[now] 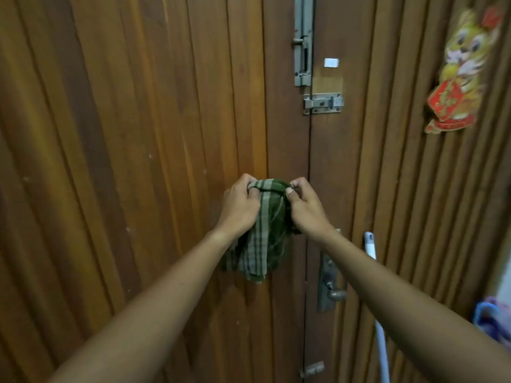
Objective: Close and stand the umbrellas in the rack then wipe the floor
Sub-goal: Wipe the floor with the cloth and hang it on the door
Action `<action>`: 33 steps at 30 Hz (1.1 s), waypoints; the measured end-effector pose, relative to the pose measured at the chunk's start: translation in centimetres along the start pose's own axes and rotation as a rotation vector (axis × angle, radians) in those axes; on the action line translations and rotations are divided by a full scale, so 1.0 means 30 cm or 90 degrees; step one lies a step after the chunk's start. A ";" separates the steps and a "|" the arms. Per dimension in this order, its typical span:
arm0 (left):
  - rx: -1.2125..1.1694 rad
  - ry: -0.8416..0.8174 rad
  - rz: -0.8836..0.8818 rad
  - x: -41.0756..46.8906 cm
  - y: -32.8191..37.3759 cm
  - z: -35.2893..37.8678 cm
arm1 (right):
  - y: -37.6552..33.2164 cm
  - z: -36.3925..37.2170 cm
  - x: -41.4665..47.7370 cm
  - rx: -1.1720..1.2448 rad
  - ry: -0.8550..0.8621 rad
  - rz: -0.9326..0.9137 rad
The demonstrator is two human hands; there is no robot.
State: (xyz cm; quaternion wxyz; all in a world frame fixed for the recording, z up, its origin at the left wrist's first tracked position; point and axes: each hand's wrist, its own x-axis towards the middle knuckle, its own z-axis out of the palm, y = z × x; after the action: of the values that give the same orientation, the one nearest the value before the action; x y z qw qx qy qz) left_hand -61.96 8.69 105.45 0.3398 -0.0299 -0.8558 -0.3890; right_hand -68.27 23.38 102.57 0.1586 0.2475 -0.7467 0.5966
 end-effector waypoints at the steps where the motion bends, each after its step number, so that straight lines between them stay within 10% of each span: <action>1: -0.017 -0.020 0.025 0.003 0.024 0.023 | 0.001 -0.031 -0.017 -0.008 0.026 0.006; 18: -0.199 -0.616 0.223 -0.306 0.459 0.569 | -0.080 -0.940 -0.645 -0.293 -0.055 0.331; 33: -0.005 -0.768 0.410 -0.917 1.086 0.988 | -0.171 -1.564 -1.443 -0.414 0.055 0.445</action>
State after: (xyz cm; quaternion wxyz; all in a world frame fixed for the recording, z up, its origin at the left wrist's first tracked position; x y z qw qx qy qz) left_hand -47.13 57.54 96.02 -0.0979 -0.4955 -0.8426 -0.1867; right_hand -32.33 75.85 94.85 0.0487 -0.1059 -0.9258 0.3596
